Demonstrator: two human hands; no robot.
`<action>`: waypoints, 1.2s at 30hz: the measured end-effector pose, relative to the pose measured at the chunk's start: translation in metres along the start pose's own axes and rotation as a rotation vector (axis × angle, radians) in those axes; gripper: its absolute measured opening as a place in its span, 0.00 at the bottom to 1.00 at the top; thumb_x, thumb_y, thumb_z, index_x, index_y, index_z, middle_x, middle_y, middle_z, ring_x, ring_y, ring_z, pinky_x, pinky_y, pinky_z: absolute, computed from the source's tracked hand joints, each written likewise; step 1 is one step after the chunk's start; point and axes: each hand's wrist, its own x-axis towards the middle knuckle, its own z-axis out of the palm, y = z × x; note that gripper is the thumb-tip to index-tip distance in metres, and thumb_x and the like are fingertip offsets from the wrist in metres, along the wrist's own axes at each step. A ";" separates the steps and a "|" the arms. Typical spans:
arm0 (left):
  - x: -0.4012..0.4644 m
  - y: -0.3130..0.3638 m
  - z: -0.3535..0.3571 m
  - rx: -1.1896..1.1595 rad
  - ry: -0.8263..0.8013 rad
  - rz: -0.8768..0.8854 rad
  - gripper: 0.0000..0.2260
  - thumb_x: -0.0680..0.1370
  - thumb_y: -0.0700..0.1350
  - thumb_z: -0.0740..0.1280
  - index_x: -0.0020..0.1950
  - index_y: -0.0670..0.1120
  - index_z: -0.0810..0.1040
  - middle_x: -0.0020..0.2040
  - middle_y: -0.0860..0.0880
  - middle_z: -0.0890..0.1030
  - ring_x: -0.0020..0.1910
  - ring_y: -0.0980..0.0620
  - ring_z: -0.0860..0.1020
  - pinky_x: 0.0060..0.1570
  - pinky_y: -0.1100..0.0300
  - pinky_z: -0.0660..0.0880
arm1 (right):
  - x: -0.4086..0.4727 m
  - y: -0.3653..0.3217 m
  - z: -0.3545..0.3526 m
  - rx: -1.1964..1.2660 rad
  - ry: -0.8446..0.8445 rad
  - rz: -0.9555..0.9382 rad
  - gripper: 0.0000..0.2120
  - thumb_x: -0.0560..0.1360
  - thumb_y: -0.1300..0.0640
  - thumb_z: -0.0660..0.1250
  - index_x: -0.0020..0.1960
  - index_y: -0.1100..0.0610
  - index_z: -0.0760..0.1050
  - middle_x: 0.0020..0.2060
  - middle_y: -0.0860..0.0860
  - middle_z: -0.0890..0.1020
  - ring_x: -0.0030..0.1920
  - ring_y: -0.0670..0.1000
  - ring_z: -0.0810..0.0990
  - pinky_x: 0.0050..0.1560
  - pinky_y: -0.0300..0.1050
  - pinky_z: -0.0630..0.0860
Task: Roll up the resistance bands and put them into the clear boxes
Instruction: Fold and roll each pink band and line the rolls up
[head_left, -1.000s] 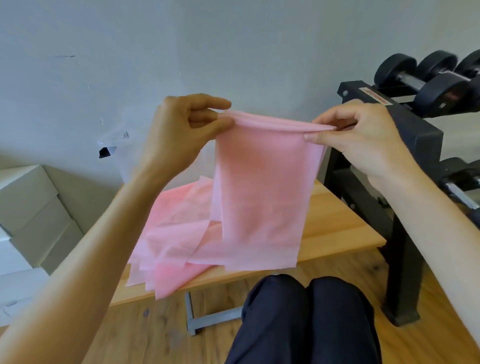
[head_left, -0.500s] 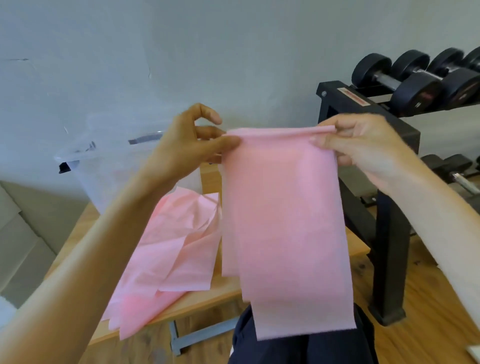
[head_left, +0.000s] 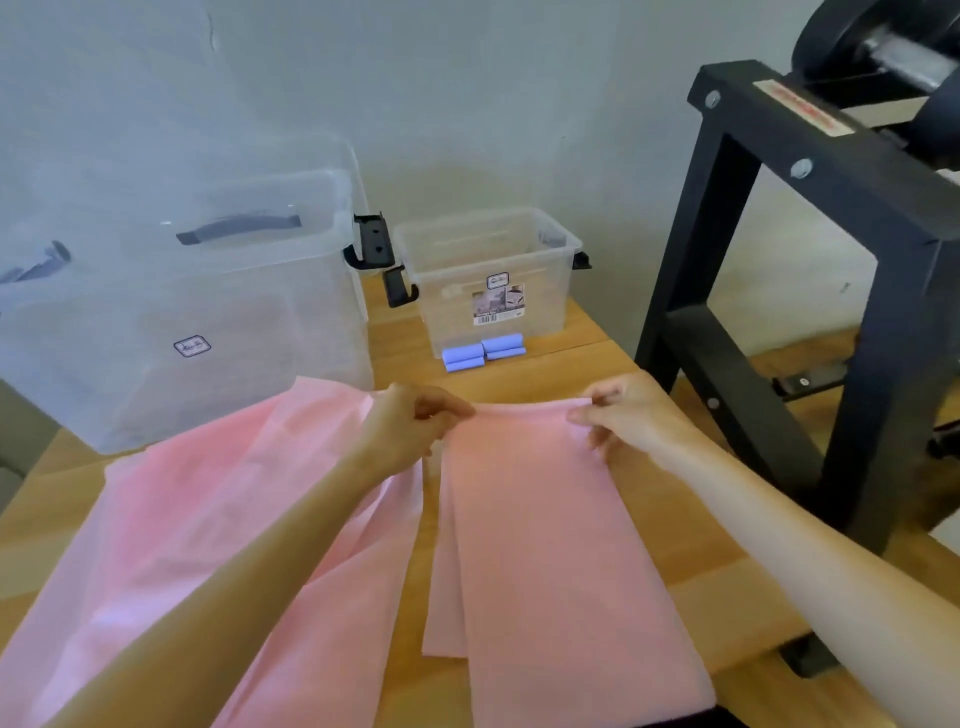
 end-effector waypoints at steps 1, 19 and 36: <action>0.009 -0.005 0.000 0.021 0.017 -0.010 0.12 0.79 0.34 0.65 0.49 0.48 0.86 0.31 0.65 0.80 0.31 0.65 0.77 0.29 0.69 0.74 | 0.011 0.000 0.005 0.002 0.006 -0.005 0.03 0.74 0.66 0.72 0.46 0.67 0.81 0.36 0.61 0.81 0.25 0.49 0.80 0.27 0.40 0.78; 0.067 -0.044 0.009 0.150 0.098 -0.045 0.12 0.72 0.40 0.75 0.55 0.49 0.84 0.50 0.49 0.83 0.48 0.53 0.80 0.53 0.62 0.73 | 0.081 0.015 0.026 -0.077 0.157 -0.194 0.16 0.73 0.67 0.71 0.59 0.58 0.78 0.55 0.50 0.78 0.34 0.44 0.77 0.30 0.30 0.72; -0.106 0.006 0.025 0.146 -0.097 0.284 0.08 0.74 0.46 0.75 0.53 0.53 0.84 0.55 0.62 0.82 0.55 0.67 0.78 0.54 0.75 0.70 | -0.141 0.064 -0.003 -0.107 -0.175 -0.362 0.07 0.68 0.47 0.72 0.43 0.47 0.85 0.44 0.43 0.81 0.52 0.47 0.78 0.52 0.34 0.71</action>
